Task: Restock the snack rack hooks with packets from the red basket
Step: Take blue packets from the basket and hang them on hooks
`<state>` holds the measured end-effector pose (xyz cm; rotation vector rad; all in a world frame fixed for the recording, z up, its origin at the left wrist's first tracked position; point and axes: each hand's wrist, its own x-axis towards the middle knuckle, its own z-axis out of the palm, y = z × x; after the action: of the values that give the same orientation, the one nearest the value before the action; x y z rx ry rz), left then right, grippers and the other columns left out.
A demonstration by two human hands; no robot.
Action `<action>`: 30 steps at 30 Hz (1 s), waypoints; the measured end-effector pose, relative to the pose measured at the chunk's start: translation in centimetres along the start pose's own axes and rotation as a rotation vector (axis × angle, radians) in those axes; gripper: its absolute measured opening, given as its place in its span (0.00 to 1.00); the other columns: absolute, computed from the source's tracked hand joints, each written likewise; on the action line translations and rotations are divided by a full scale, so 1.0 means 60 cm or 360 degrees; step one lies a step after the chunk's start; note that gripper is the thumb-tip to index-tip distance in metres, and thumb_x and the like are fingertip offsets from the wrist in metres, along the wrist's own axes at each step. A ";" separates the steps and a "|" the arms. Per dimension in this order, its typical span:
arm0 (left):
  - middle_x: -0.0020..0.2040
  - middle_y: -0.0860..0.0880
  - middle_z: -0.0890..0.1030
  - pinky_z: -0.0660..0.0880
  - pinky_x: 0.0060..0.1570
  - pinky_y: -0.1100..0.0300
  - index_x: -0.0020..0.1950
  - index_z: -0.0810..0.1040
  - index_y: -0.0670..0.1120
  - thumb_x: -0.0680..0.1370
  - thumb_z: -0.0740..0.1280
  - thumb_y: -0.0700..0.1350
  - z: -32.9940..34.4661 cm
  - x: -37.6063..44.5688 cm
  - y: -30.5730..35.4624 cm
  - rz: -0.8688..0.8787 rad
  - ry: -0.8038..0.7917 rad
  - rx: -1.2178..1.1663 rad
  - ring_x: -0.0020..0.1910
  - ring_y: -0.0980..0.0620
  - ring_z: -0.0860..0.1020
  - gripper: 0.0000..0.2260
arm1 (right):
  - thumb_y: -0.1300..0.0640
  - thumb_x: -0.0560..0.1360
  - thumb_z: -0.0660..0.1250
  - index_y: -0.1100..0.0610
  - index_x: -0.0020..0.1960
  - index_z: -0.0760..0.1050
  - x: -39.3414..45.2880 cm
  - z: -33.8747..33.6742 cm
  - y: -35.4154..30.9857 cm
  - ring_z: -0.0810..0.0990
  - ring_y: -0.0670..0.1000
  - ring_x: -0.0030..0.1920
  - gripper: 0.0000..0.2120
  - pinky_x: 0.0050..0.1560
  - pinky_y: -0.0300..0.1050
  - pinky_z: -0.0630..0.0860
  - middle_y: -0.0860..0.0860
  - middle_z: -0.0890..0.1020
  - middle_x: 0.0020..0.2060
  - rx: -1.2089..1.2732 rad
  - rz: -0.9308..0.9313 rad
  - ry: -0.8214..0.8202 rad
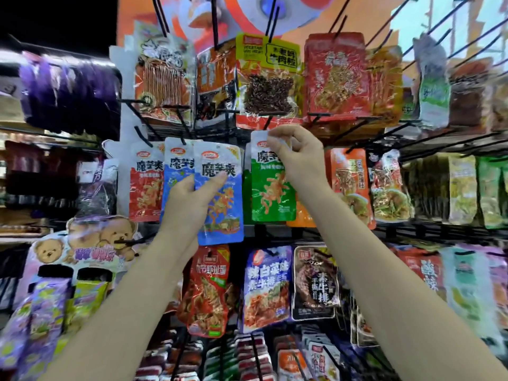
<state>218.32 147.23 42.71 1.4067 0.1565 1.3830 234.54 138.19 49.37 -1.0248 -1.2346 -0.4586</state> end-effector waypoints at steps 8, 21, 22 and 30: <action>0.62 0.31 0.79 0.77 0.58 0.33 0.64 0.73 0.30 0.63 0.80 0.60 -0.005 -0.012 0.010 -0.0002 -0.0050 0.0028 0.56 0.37 0.82 0.43 | 0.60 0.77 0.73 0.56 0.51 0.81 0.011 0.011 0.000 0.79 0.36 0.48 0.04 0.51 0.30 0.73 0.42 0.82 0.44 0.0085 -0.0034 -0.0037; 0.53 0.33 0.83 0.78 0.57 0.32 0.58 0.76 0.29 0.72 0.75 0.50 0.000 -0.013 0.009 -0.0057 -0.0105 0.0024 0.46 0.38 0.82 0.27 | 0.62 0.79 0.70 0.56 0.52 0.81 0.015 0.007 0.008 0.72 0.40 0.29 0.03 0.34 0.32 0.71 0.44 0.77 0.31 0.0266 0.0075 -0.0051; 0.53 0.32 0.83 0.77 0.57 0.32 0.57 0.77 0.30 0.73 0.75 0.49 0.001 -0.011 0.009 -0.0055 -0.0098 0.0031 0.46 0.38 0.81 0.24 | 0.61 0.79 0.70 0.57 0.52 0.81 0.014 0.007 0.006 0.68 0.41 0.27 0.03 0.32 0.33 0.69 0.43 0.75 0.28 0.0241 0.0060 -0.0071; 0.49 0.36 0.81 0.78 0.55 0.33 0.55 0.74 0.44 0.64 0.77 0.54 0.015 -0.012 0.012 -0.0020 -0.0146 0.0081 0.44 0.41 0.81 0.25 | 0.63 0.78 0.70 0.61 0.52 0.82 0.007 0.000 0.003 0.68 0.46 0.25 0.04 0.33 0.43 0.74 0.41 0.76 0.26 0.0190 -0.0031 -0.0104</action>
<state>218.40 145.92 43.05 1.5060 0.1416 1.3095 234.82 138.41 49.68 -0.9331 -1.3156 -0.3645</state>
